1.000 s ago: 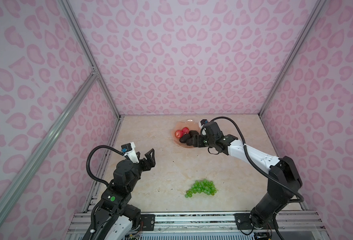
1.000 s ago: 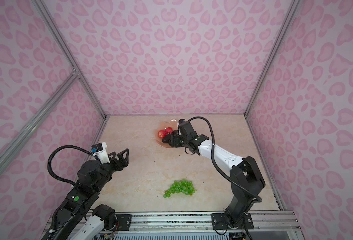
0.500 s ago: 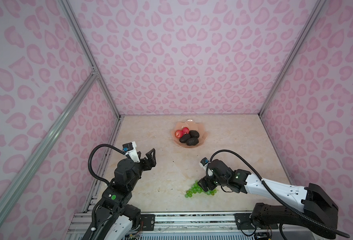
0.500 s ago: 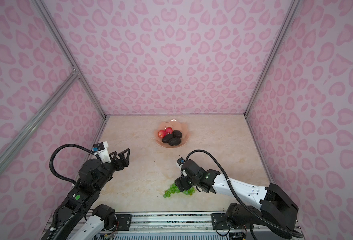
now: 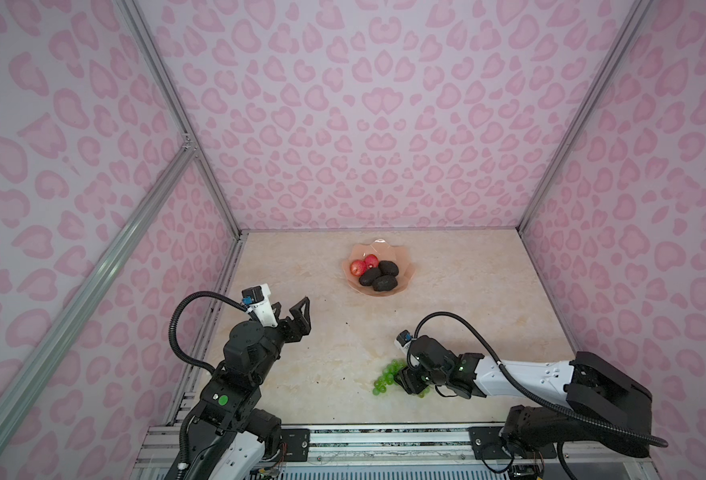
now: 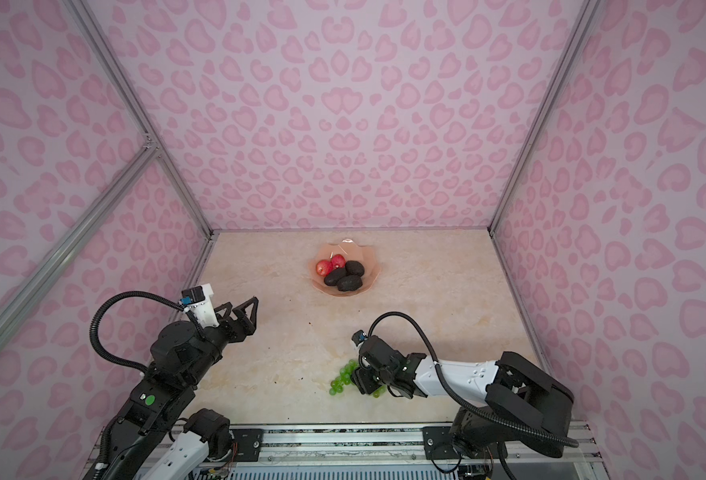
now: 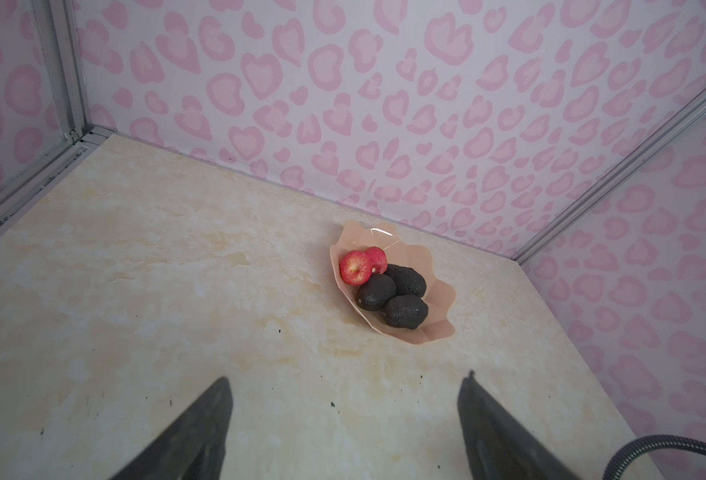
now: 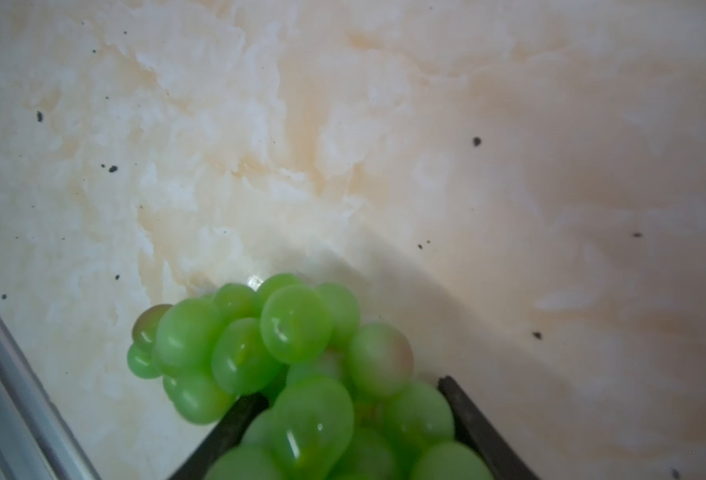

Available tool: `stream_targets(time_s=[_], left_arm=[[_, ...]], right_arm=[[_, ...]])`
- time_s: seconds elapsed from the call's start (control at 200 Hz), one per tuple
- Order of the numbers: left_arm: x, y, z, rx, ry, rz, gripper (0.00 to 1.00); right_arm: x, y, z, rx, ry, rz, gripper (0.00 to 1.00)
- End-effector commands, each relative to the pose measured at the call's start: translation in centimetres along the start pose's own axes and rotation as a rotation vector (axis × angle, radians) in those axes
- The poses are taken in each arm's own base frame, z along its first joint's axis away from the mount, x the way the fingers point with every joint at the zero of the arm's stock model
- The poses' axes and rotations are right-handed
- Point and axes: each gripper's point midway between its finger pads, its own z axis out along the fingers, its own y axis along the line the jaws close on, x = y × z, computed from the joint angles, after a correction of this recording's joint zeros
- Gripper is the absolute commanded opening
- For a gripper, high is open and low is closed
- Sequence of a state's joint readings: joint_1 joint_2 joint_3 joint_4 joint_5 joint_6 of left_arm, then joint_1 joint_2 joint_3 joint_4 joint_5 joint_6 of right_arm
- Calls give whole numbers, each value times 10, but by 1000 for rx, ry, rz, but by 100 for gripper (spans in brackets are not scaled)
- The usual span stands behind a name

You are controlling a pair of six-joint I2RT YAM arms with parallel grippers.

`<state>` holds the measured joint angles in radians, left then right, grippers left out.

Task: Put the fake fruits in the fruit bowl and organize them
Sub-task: 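Reach the right gripper to the green grapes and grasp them, then carry the grapes onto the fruit in the bowl with the right gripper and release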

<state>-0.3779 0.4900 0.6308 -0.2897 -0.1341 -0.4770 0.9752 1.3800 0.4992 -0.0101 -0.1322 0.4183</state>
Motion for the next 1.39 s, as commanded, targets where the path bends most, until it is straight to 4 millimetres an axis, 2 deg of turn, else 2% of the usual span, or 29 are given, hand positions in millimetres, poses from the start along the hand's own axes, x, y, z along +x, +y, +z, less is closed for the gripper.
stream_targets(time_s=[0.0,0.095,0.19,0.35,0.485,0.62,0.745,0.875,1.045,1.07,1.09,1.235,1.32,1.39], left_arm=[[-10,-4,-3,13,-30,-5,86],[-12,-5,-3,11,-32,-2,86],[-13,-5,-2,11,-32,0,86],[-13,-6,-1,11,-31,0,86],[-13,-5,1,7,-28,6,86],[-11,-5,4,6,-24,7,86],[-10,-6,7,5,-13,13,86],[-9,-5,9,0,-9,20,86],[-6,-2,12,-17,1,31,86],[-6,-1,13,-20,0,31,86],[-6,-1,12,-22,-2,33,86],[-8,3,11,-40,-12,45,86],[-6,5,11,-52,-11,52,86],[-5,7,12,-59,-6,58,86]], right_arm=[[7,-8,3,39,25,19,41],[-5,-4,-2,31,-12,22,27],[-28,4,-14,11,-82,33,21],[-86,15,-47,-18,-224,75,17],[-145,15,-79,-34,-346,70,16],[-211,-4,-105,-23,-495,75,16],[-264,-35,-107,12,-557,80,17],[-303,-67,-76,12,-535,90,18],[-332,-104,-16,-24,-471,101,21],[-330,-111,-5,-22,-458,108,21],[-341,-111,-6,-26,-479,101,22],[-342,-132,26,4,-428,123,36],[-334,-141,40,35,-379,134,51],[-329,-147,45,53,-362,136,60]])
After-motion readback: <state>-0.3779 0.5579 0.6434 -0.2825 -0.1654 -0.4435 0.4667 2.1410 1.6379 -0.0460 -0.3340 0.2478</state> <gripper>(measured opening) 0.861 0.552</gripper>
